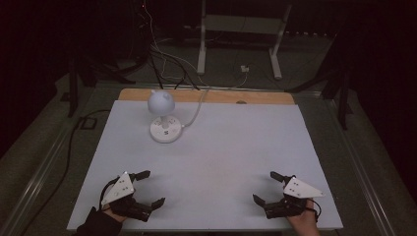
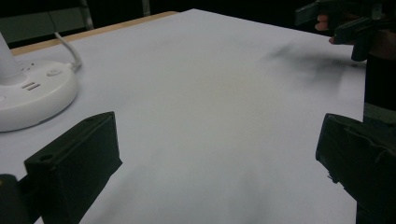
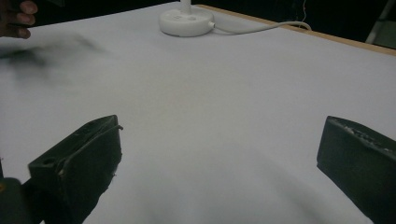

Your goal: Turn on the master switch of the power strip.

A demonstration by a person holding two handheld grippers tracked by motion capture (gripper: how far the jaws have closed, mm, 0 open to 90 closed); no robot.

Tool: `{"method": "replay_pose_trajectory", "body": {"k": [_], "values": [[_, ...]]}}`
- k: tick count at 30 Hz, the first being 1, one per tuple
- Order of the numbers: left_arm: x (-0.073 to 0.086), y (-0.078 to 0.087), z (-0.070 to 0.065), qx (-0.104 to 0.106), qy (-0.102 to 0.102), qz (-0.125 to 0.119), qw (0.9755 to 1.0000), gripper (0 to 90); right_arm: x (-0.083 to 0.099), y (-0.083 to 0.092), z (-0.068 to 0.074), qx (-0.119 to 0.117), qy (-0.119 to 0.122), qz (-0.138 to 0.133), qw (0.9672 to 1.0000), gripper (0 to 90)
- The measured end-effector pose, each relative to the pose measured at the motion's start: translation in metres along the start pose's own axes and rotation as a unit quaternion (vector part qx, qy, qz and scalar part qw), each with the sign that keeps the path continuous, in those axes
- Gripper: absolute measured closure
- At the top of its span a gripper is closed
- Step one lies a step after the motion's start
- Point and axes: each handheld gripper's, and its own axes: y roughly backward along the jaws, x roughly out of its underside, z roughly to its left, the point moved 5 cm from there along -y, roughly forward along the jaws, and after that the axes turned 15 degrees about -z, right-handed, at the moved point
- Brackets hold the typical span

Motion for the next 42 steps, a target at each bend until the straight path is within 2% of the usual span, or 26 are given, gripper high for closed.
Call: {"method": "replay_pose_trajectory", "body": {"k": [10, 15, 20, 26, 29, 37, 42], "values": [[0.0, 0.0, 0.0, 0.0, 0.001, 0.003, 1.0, 0.2, 0.0, 0.0, 0.001, -0.004, -0.003, 0.0, 1.0, 0.0], [0.001, -0.001, -0.001, 0.001, -0.002, 0.007, 1.0, 0.2, -0.001, 0.0, 0.0, 0.0, 0.004, -0.001, 1.0, 0.0], [0.003, -0.002, -0.001, -0.005, -0.001, 0.023, 0.9997, 0.2, -0.001, 0.0, 0.001, -0.001, 0.003, 0.0, 1.0, 0.0], [-0.001, -0.004, -0.002, -0.016, -0.008, 0.026, 0.9995, 0.2, -0.003, 0.001, 0.003, 0.002, 0.007, -0.005, 1.0, 0.0], [-0.002, -0.005, -0.003, -0.014, -0.005, 0.03, 0.9994, 0.2, -0.003, 0.002, 0.003, 0.003, 0.007, -0.005, 1.0, 0.0], [-0.007, -0.012, -0.008, 0.008, -0.002, 0.048, 0.9988, 0.2, -0.003, 0.002, 0.004, 0.007, 0.009, -0.004, 0.9999, 0.0], [-0.013, -0.014, -0.006, 0.01, -0.002, 0.053, 0.9985, 0.2, -0.003, 0.002, 0.004, 0.008, 0.01, -0.004, 0.9999, 0.0]]}}
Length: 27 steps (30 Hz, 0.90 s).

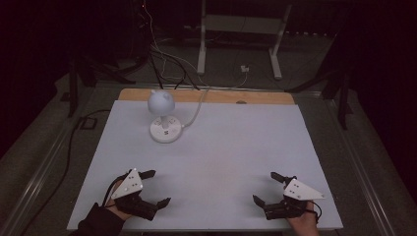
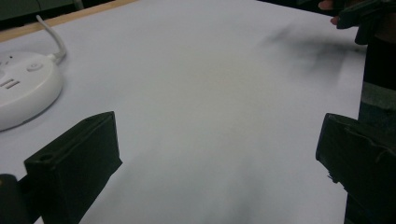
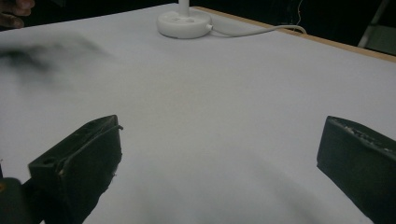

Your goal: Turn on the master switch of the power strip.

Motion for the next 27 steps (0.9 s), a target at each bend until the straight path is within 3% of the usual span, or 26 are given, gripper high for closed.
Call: {"method": "replay_pose_trajectory", "body": {"k": [6, 27], "values": [[-0.008, -0.003, 0.003, 0.001, 0.008, -0.002, 1.0, 0.2, -0.001, 0.001, -0.001, 0.001, 0.0, -0.002, 1.0, 0.0], [-0.036, -0.021, 0.016, -0.018, 0.001, -0.001, 0.9998, 0.2, -0.002, 0.0, -0.001, 0.004, 0.0, -0.004, 1.0, 0.0]]}}
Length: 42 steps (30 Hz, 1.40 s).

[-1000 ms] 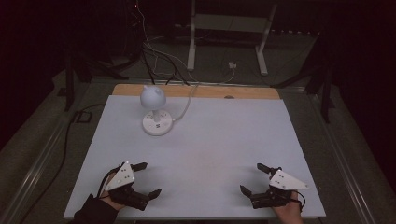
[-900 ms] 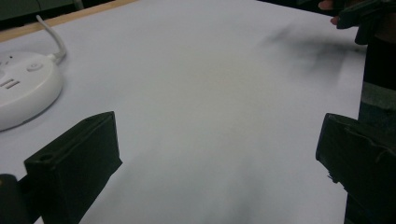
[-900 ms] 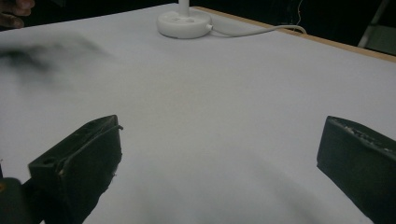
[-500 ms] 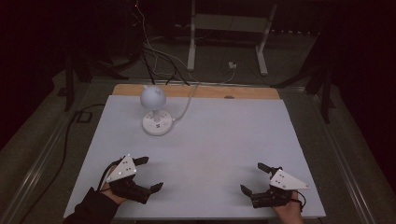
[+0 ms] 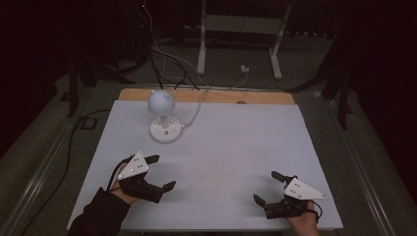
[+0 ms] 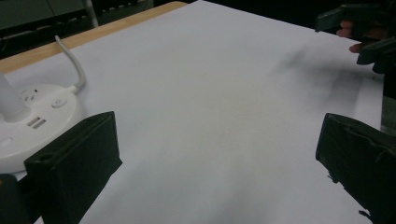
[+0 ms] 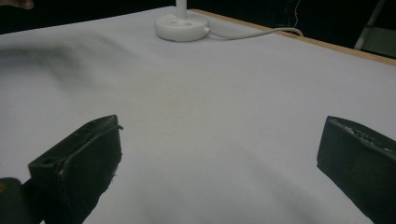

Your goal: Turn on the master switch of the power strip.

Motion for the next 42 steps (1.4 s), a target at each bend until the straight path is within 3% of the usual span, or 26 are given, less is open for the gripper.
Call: {"method": "replay_pose_trajectory", "body": {"k": [8, 14, 18, 23, 28, 29, 34, 42], "values": [[-0.007, -0.012, 0.004, -0.007, 0.002, 0.005, 1.0, 0.2, 0.0, 0.0, 0.0, -0.001, 0.001, 0.0, 1.0, 0.0], [-0.01, -0.019, 0.011, -0.028, 0.003, 0.006, 0.9996, 0.2, 0.0, 0.0, 0.001, -0.002, 0.0, 0.0, 1.0, 0.0], [-0.011, -0.026, 0.021, -0.055, 0.007, 0.006, 0.9985, 0.2, 0.0, 0.0, 0.001, -0.004, -0.004, 0.002, 1.0, 0.0], [-0.012, -0.031, 0.028, -0.069, 0.002, 0.0, 0.9976, 0.2, 0.0, -0.001, 0.001, -0.006, -0.006, 0.001, 1.0, 0.0], [-0.012, -0.038, 0.036, -0.082, 0.011, 0.005, 0.9966, 0.2, 0.0, -0.001, 0.001, -0.006, -0.006, 0.0, 1.0, 0.0], [-0.012, -0.04, 0.039, -0.096, 0.008, 0.007, 0.9954, 0.2, -0.001, 0.0, 0.002, -0.007, -0.007, -0.001, 1.0, 0.0], [-0.012, -0.046, 0.045, -0.117, 0.014, 0.001, 0.9931, 0.2, -0.001, -0.001, 0.002, -0.008, -0.008, -0.001, 0.9999, 0.0], [-0.017, -0.056, 0.054, -0.136, 0.022, -0.02, 0.9902, 0.2, -0.002, 0.0, 0.002, -0.01, -0.007, -0.003, 0.9999, 0.0]]}}
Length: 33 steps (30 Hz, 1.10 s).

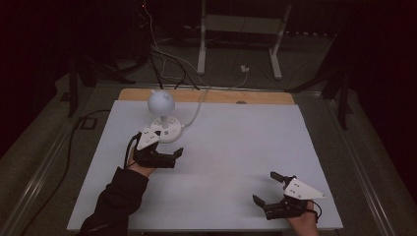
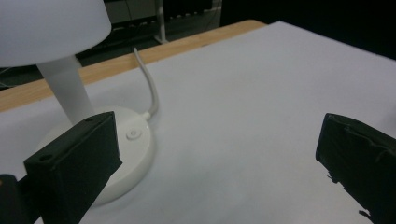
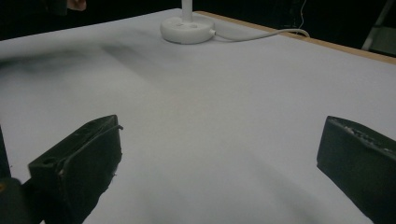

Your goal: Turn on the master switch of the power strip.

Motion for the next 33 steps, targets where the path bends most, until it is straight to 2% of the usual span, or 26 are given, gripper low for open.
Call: {"method": "replay_pose_trajectory", "body": {"k": [7, 9, 11, 14, 16, 18, 19, 21, 22, 26, 29, 32, 33], "values": [[0.0, -0.011, 0.006, -0.026, 0.01, -0.011, 0.9995, 0.2, 0.0, 0.0, 0.0, -0.001, -0.001, -0.001, 1.0, 0.0], [0.0, -0.014, 0.007, -0.039, 0.013, -0.007, 0.9991, 0.2, -0.001, 0.0, 0.0, -0.001, -0.002, -0.002, 1.0, 0.0], [0.002, -0.018, 0.007, -0.04, 0.022, -0.001, 0.9989, 0.2, -0.001, 0.0, 0.0, -0.001, -0.002, -0.002, 1.0, 0.0], [0.003, -0.022, 0.006, -0.046, 0.022, 0.004, 0.9987, 0.2, -0.001, 0.0, 0.0, -0.001, -0.002, -0.002, 1.0, 0.0], [0.005, -0.028, 0.007, -0.072, 0.017, 0.009, 0.9972, 0.2, -0.001, 0.0, 0.0, -0.001, -0.003, -0.002, 1.0, 0.0], [0.005, -0.031, 0.007, -0.079, 0.02, 0.011, 0.9966, 0.2, -0.001, 0.0, 0.0, -0.001, -0.002, -0.002, 1.0, 0.0], [0.006, -0.034, 0.006, -0.093, 0.007, 0.01, 0.9956, 0.2, -0.001, 0.0, 0.0, -0.002, -0.002, -0.002, 1.0, 0.0], [0.006, -0.035, 0.006, -0.094, 0.005, 0.01, 0.9955, 0.2, -0.001, 0.0, 0.0, -0.002, -0.003, -0.002, 1.0, 0.0], [0.007, -0.038, 0.008, -0.114, 0.005, 0.007, 0.9934, 0.2, -0.001, 0.001, 0.0, -0.002, -0.004, -0.003, 1.0, 0.0], [0.008, -0.042, 0.009, -0.11, 0.012, 0.007, 0.9938, 0.2, -0.001, 0.001, 0.0, -0.003, -0.005, -0.003, 1.0, 0.0], [0.011, -0.048, 0.01, -0.112, 0.021, 0.019, 0.9933, 0.3, -0.001, 0.001, 0.0, -0.003, -0.005, -0.004, 1.0, 0.0], [0.013, -0.053, 0.011, -0.116, 0.015, 0.024, 0.9928, 2.4, -0.001, 0.001, -0.001, -0.004, -0.005, -0.005, 1.0, 0.0], [0.016, -0.056, 0.012, -0.122, 0.011, 0.031, 0.992, 3.8, -0.001, 0.001, -0.001, -0.004, -0.006, -0.005, 1.0, 0.0]]}}
